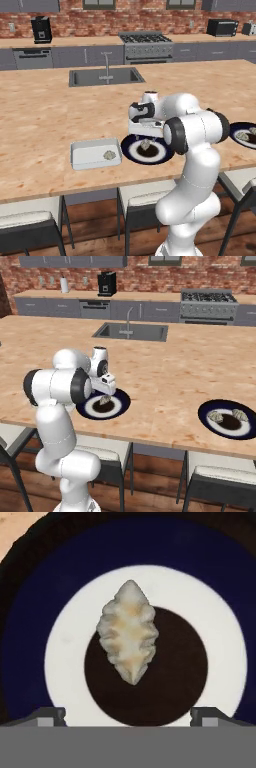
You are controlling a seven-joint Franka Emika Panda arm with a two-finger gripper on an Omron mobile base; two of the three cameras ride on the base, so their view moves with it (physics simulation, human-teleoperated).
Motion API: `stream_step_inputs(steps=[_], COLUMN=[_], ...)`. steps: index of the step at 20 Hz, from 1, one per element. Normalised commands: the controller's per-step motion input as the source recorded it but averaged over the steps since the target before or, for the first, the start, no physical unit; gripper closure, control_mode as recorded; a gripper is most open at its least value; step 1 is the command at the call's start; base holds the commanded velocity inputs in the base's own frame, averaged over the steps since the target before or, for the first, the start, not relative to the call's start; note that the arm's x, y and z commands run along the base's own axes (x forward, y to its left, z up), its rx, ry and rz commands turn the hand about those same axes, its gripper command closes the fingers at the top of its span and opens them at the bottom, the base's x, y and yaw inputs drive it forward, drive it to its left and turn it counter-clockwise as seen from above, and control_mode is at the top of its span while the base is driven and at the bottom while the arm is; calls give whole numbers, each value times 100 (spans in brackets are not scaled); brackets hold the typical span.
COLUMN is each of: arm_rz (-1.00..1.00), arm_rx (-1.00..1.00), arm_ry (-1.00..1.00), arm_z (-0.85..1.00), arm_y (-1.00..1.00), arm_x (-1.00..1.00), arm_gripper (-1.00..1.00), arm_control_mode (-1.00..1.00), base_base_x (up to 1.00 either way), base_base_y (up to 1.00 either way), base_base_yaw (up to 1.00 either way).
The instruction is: Place two dumplings into each of the tupperware containers and then place the containers in the fridge.
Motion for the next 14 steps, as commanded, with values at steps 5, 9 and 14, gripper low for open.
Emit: stream_step_inputs(steps=[5, 9, 14], arm_rz=[15, 14, 2], arm_rx=[0, 0, 0], arm_ry=[0, 0, -1], arm_z=[-14, -20, -11], arm_y=[-32, -7, 5], arm_x=[12, 35, 31], arm_gripper=[-100, -100, -100], arm_control_mode=[-100, -100, -100], base_base_x=[0, 0, 0], base_base_y=[0, 0, 0], base_base_yaw=[0, 0, 0])
